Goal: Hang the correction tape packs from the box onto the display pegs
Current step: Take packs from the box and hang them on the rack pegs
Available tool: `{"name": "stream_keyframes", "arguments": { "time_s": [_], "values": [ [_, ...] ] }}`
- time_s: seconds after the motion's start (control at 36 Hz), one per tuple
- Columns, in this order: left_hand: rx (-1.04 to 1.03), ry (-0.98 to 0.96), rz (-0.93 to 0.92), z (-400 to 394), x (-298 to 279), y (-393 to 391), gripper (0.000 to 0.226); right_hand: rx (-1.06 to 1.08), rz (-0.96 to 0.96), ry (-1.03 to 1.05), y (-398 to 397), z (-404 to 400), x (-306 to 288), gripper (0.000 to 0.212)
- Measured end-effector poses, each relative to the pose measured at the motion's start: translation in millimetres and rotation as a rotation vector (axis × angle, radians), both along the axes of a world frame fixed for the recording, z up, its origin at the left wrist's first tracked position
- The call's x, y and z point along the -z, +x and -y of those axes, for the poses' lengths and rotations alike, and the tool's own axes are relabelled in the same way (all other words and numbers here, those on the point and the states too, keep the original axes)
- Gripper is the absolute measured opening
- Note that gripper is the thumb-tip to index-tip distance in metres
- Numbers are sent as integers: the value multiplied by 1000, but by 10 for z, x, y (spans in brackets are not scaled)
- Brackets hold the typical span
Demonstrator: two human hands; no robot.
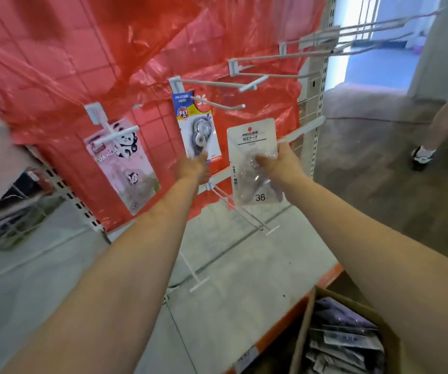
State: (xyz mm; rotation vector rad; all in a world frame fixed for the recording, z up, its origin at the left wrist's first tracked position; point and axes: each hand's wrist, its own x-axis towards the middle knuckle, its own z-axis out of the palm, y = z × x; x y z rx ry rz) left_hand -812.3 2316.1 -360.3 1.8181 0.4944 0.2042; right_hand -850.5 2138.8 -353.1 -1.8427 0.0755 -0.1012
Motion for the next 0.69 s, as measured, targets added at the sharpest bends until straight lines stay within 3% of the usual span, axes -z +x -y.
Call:
{"name": "stream_keyframes", "arguments": {
  "time_s": [0.14, 0.33, 0.47, 0.61, 0.69],
  "values": [
    [56, -52, -184, 80, 123, -370, 30, 15, -107, 13, -191, 88, -69, 39],
    [395, 97, -283, 503, -68, -1085, 13, 36, -204, -14, -682, 508, -323, 38],
    [519, 77, -288, 910, -619, -1477, 16, 87, -275, 4, -1134, 899, -803, 25],
    [613, 2, -277, 1462, -1298, -1730, 32, 50, -180, 49, -1450, 1317, -1386, 19],
    [697, -26, -237, 1852, -1651, -1879, 21, 46, -155, 121, -1550, 1597, -1707, 17]
  ]
}}
